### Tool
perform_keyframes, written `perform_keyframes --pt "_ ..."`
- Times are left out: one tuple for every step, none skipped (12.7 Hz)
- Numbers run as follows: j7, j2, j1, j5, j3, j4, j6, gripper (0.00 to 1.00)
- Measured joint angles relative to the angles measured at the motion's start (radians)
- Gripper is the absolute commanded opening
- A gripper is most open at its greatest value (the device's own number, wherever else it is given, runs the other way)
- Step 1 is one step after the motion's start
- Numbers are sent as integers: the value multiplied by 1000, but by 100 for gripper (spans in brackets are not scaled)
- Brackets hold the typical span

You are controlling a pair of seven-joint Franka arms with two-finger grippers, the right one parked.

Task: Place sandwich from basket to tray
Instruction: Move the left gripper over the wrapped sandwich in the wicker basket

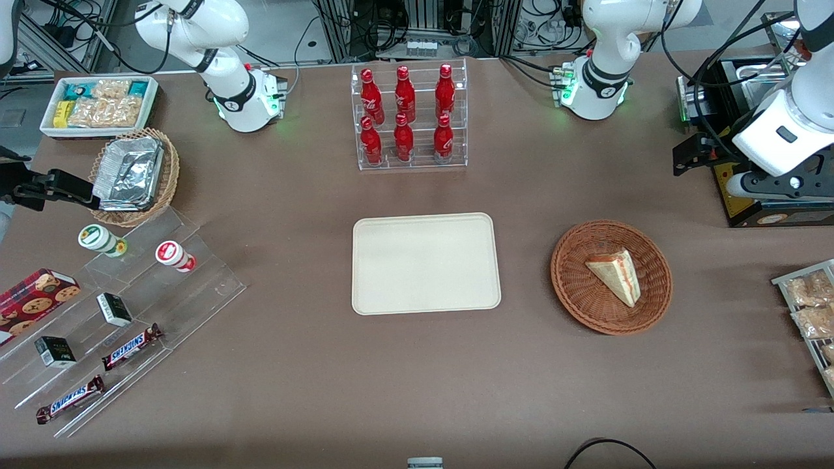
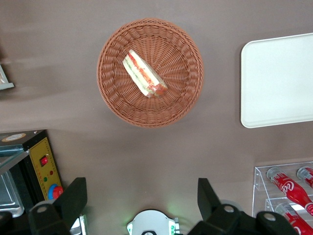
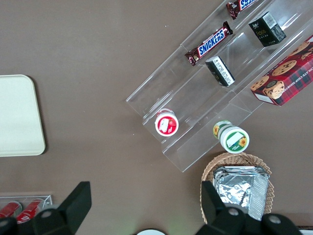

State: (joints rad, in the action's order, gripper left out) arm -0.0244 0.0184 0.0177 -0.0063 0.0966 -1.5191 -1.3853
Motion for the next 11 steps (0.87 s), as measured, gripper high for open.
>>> perform_keyframes --pt "0 0 0 -3 0 -2 1 100" --pt "0 0 0 -5 0 -4 1 100" --pt "0 0 0 -4 0 -7 1 100" --pt "0 0 0 -4 0 -14 0 100" --pt "0 1 0 -4 0 -31 -10 100" --pt "0 3 2 -4 0 -61 -43 100" --pt "0 5 3 -4 0 -105 -83 100" --pt "0 7 5 -4 0 -154 -123 100" --pt "0 11 8 -4 1 -202 -164 100" --pt "0 16 9 -4 1 -259 -220 100" --pt "0 20 9 -4 1 -320 -293 100"
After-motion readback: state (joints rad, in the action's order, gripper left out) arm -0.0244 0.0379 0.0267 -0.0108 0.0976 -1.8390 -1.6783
